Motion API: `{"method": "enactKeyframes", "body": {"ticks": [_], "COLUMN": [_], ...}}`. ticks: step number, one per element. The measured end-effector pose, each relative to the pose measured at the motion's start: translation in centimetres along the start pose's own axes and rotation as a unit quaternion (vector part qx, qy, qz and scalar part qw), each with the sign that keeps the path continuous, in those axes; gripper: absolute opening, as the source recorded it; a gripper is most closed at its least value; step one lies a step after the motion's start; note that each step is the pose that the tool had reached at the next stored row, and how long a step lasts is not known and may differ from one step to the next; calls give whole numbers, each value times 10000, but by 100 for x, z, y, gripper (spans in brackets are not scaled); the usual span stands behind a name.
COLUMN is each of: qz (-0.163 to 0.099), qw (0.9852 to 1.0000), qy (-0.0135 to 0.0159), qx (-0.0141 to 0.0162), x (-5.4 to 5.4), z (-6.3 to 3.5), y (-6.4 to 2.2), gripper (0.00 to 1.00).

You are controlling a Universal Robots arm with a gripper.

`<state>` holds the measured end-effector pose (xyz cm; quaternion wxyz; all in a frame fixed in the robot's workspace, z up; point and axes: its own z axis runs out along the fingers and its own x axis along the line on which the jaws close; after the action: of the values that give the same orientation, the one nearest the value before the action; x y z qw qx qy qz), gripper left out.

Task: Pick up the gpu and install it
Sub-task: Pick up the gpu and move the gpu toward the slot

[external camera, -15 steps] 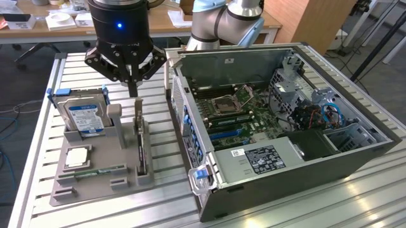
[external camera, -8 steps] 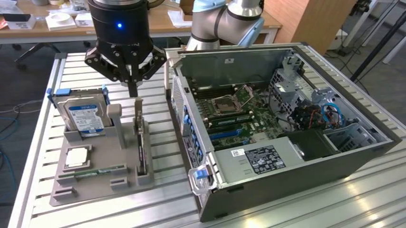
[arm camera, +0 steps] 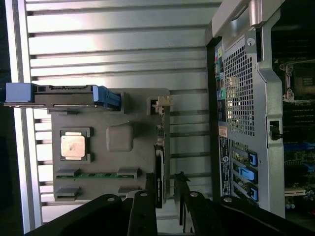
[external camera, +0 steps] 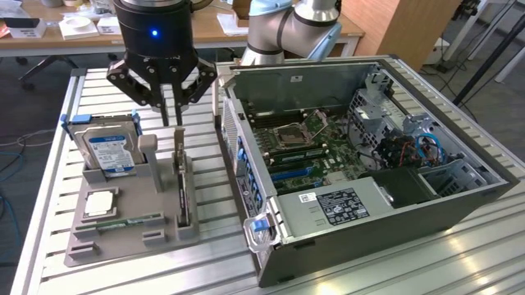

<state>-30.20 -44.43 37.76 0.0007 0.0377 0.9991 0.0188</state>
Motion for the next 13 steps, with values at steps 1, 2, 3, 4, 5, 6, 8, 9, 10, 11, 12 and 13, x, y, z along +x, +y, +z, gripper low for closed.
{"method": "enactKeyframes", "body": {"ticks": [1, 2, 3, 4, 5, 6, 8, 9, 10, 11, 12, 13], "qz": [0, 0, 0, 0, 0, 0, -1, -1, -1, 0, 0, -1], "qw": [10000, 10000, 10000, 10000, 10000, 10000, 10000, 10000, 10000, 10000, 10000, 10000], "qy": [0, 0, 0, 0, 0, 0, -1, -3, -5, -5, -5, -6], "qx": [0, 0, 0, 0, 0, 0, 0, 0, 0, 0, 0, 0], "x": [0, 0, 0, 0, 0, 0, 1, 1, 1, 1, 1, 1], "z": [0, 0, 0, 0, 0, 1, 21, 38, 56, 74, 92, 110], "y": [0, 0, 0, 0, 0, 0, -1, -2, -3, -3, -4, -4], "gripper": [29, 29, 36, 36, 36, 36, 36, 36, 36, 36, 36, 36]}}
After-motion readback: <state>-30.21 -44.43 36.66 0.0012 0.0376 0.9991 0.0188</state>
